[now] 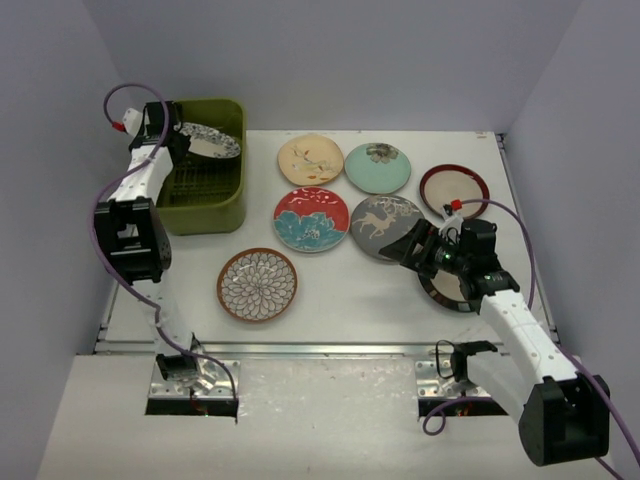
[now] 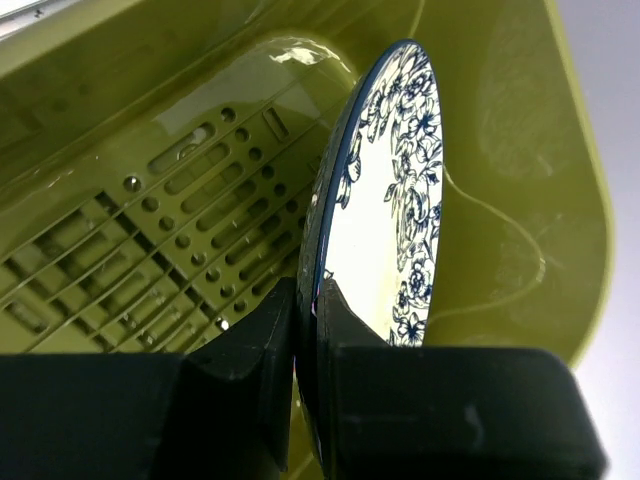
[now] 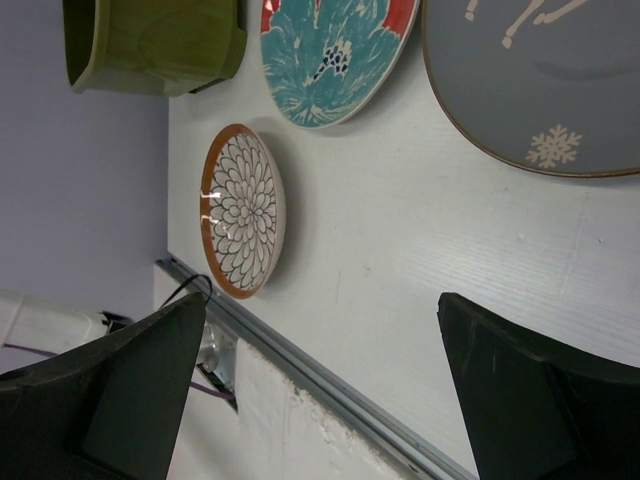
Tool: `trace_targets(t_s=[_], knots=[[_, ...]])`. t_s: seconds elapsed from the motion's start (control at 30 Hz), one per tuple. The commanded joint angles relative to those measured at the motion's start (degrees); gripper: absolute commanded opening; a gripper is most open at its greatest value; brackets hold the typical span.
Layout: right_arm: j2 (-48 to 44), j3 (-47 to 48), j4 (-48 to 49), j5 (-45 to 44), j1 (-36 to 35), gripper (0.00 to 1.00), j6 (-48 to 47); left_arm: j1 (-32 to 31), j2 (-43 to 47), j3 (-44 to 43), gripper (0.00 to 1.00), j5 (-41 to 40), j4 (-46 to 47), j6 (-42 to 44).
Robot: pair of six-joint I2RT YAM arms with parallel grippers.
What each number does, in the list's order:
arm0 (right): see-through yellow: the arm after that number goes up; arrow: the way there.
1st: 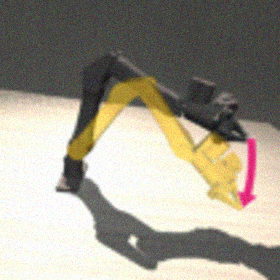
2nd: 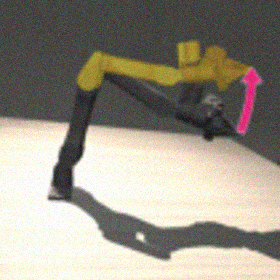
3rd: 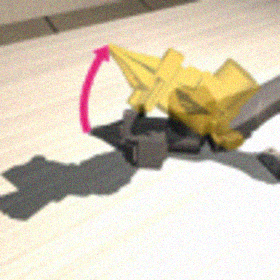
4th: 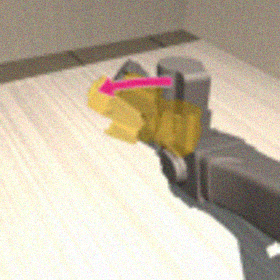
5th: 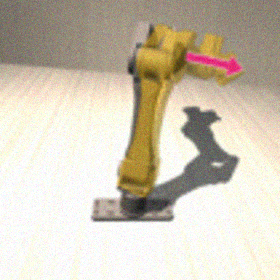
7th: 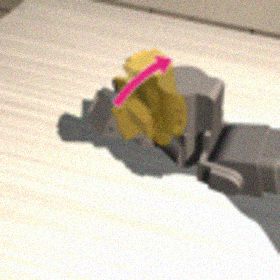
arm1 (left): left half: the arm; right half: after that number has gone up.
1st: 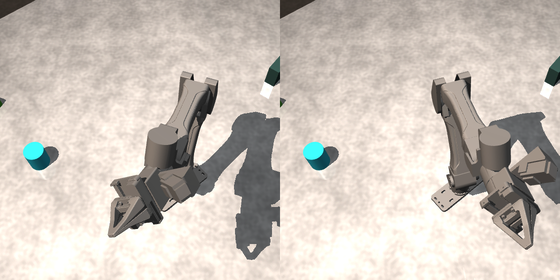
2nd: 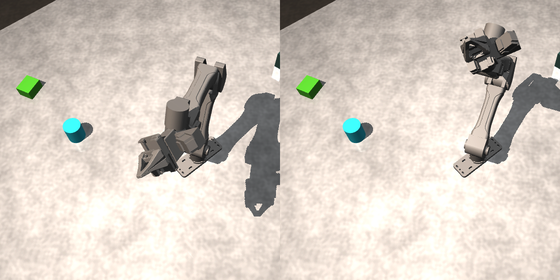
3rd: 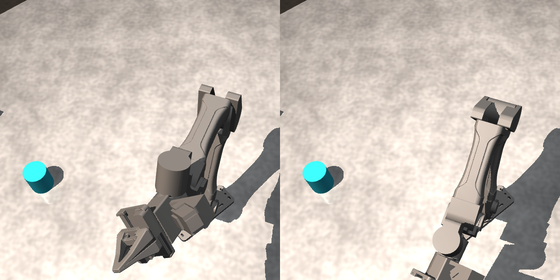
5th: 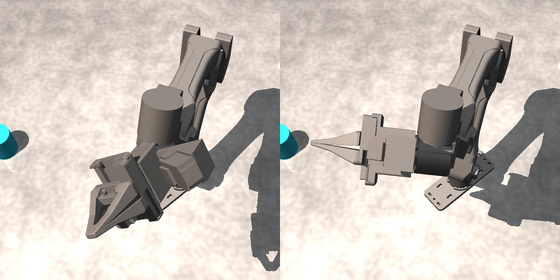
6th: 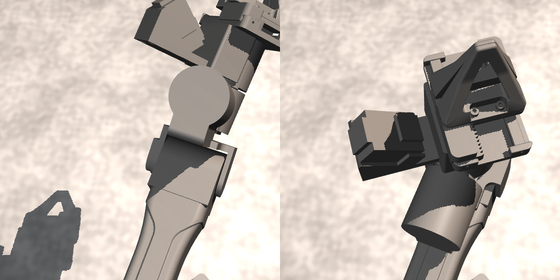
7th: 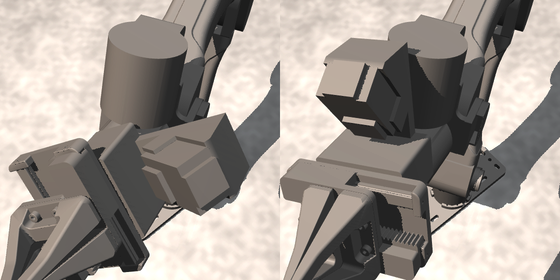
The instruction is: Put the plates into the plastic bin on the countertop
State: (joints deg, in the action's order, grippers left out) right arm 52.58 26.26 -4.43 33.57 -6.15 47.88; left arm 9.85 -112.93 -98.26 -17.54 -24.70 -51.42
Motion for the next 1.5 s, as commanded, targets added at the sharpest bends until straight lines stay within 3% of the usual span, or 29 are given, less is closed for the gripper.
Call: trace_targets(t_s=[0.0, 0.1, 0.27, 0.37, 0.4, 0.43, 0.47, 0.6, 0.9, 1.0, 1.07, 1.2, 1.3, 1.47], knots=[[-0.74, 1.69, 1.40, -2.57, -0.33, 0.99, -1.81, 0.55, -0.47, -5.08, 0.00, -0.59, 11.04, 0.18], [-0.90, 1.00, 1.04, -4.03, -0.18, 0.99, -2.06, 0.83, -3.21, -6.27, 0.02, 0.80, 10.04, 1.31], [-0.78, -0.19, 2.03, -3.83, -0.18, 0.99, -1.21, 0.94, -5.05, -5.63, 0.30, 1.49, 9.91, 2.05], [-0.56, -0.05, 1.61, -3.86, -0.09, 0.99, -1.62, 0.88, -4.34, -6.20, 0.62, -0.06, 7.98, 2.67], [-0.31, 0.01, 1.30, -3.86, -0.09, 0.99, -1.81, 0.88, -4.40, -7.19, 0.68, -0.44, 6.73, 3.35], [0.07, 0.31, 0.91, -3.86, -0.09, 0.99, -2.12, 0.88, -4.52, -8.88, 0.90, -0.83, 4.95, 4.07], [0.39, 0.55, 0.59, -3.86, -0.09, 0.99, -2.32, 0.88, -4.73, -10.45, 1.00, -1.30, 3.16, 4.49], [2.13, 1.96, -1.96, -5.29, 0.00, 0.99, -3.41, 0.95, -3.62, -14.18, 1.00, -3.97, -3.86, 5.16], [10.91, 10.25, -11.57, -15.04, 0.72, 0.99, -6.61, 0.89, 9.69, -7.84, 1.00, -5.40, -7.08, 7.37], [13.69, 9.73, -8.47, -15.97, 1.16, 0.99, -4.52, 0.90, 17.36, -3.83, 1.00, 0.24, -7.36, 8.22], [16.88, 8.85, -2.49, -10.38, 1.41, 0.99, -2.78, 0.94, 23.24, 1.52, 1.00, 6.11, -5.47, 8.51], [24.63, 7.71, 11.65, 0.07, -1.37, 0.99, 3.83, 0.70, 39.33, 22.79, 1.00, 23.18, 8.08, 8.53], [27.84, 9.32, 19.53, -1.40, -5.88, 0.99, 8.44, 0.44, 49.49, 35.65, 1.00, 31.61, 14.85, 8.98], [28.11, 4.50, 26.73, -13.39, -11.30, 0.99, 17.44, -2.11, 54.99, 41.76, 1.00, 36.28, 8.79, 18.04]])
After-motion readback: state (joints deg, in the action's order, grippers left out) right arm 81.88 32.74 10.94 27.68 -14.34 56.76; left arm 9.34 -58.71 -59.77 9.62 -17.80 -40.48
